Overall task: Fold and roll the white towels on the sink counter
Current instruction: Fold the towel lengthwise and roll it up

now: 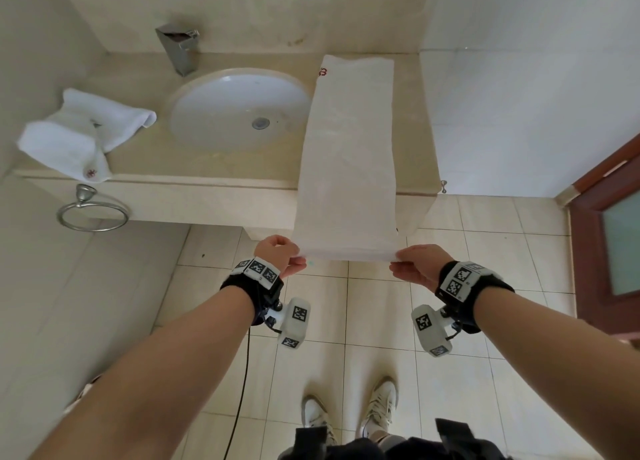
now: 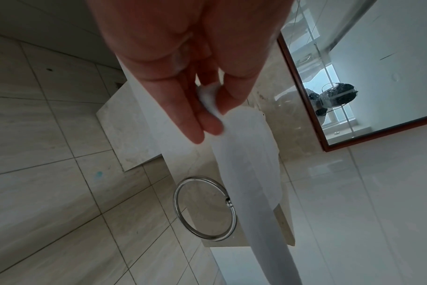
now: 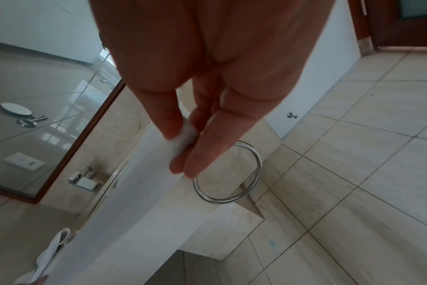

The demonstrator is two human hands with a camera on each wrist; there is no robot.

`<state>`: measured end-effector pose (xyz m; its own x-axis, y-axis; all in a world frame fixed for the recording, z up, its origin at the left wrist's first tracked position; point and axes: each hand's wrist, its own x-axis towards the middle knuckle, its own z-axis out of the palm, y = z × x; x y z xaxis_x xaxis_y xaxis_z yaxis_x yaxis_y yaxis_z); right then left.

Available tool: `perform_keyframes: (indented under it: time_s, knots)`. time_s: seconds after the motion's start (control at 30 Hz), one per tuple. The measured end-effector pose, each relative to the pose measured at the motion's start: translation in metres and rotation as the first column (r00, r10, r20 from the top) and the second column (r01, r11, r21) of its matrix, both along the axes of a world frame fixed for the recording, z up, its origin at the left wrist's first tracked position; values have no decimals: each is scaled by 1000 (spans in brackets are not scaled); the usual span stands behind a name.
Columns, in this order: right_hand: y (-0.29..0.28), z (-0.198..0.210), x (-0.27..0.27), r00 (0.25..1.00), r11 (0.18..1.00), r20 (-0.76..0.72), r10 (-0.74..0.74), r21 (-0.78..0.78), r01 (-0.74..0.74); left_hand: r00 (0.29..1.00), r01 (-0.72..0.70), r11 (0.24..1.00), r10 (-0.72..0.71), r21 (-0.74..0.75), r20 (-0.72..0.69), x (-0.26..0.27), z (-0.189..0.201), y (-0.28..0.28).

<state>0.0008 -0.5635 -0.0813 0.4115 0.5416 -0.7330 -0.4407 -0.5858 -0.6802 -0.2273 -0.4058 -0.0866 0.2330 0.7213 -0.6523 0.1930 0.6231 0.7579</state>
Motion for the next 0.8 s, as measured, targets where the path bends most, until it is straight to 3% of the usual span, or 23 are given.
perform_keyframes:
  time_s: [0.5, 0.8]
  knots:
    - [-2, 4, 6, 999, 993, -19, -40, 106, 41, 983, 182, 982, -179, 60, -46, 3, 2, 10]
    - [-5, 8, 13, 984, 982, -156, -90, 151, 114, 975, 208, 976, -211, 64, 61, -2, 7, 9]
